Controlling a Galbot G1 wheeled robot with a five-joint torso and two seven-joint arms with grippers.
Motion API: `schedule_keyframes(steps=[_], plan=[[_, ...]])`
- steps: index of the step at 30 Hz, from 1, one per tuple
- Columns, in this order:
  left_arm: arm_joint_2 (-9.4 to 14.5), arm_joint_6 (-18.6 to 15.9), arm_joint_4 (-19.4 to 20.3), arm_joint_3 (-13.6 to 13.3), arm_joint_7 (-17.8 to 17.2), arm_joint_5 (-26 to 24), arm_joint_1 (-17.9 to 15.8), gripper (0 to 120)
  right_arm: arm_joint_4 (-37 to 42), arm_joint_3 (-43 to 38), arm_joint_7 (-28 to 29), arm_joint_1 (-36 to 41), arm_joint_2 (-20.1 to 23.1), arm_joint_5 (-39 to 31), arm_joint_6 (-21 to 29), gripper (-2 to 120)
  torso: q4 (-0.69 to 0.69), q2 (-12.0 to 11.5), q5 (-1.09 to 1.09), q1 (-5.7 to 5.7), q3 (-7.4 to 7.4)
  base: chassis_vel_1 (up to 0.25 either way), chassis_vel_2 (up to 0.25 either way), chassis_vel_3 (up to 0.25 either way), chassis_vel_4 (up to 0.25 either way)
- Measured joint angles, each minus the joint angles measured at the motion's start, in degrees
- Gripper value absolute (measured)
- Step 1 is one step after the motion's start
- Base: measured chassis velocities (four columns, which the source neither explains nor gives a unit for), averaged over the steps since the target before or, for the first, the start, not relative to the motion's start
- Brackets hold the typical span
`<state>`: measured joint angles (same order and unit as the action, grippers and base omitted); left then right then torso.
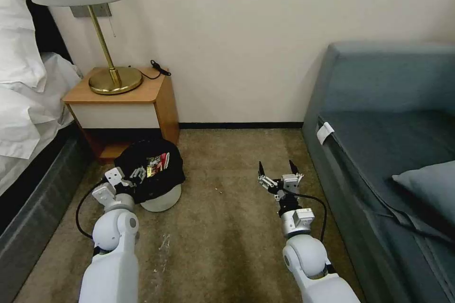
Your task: Pick up the trash bin, then pick up the garbage on the floor and place it into the trash bin.
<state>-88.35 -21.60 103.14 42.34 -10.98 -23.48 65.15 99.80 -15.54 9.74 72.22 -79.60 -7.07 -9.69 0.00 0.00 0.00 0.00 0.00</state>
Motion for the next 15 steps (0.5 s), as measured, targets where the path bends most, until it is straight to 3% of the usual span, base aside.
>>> schedule_keyframes(steps=[9,13,15], plan=[[-0.3,-0.1,1.2,-0.1,0.0,0.9,0.7,79,0.1,0.0,0.0,-0.1,0.0,0.0,0.0,100,0.0,0.0,0.0,0.0,0.0,0.0,0.0,0.0,0.0],[-0.6,-0.1,2.1,0.0,-0.3,1.8,1.7,85,0.1,0.0,0.0,-0.2,0.0,0.0,0.0,100,0.0,0.0,0.0,0.0,0.0,0.0,0.0,0.0,0.0],[-0.8,-0.1,2.4,0.0,-0.6,1.9,2.3,94,0.0,0.1,0.0,-0.3,-0.1,0.0,0.0,100,0.0,0.0,0.0,0.0,0.0,0.0,0.0,0.0,0.0]])
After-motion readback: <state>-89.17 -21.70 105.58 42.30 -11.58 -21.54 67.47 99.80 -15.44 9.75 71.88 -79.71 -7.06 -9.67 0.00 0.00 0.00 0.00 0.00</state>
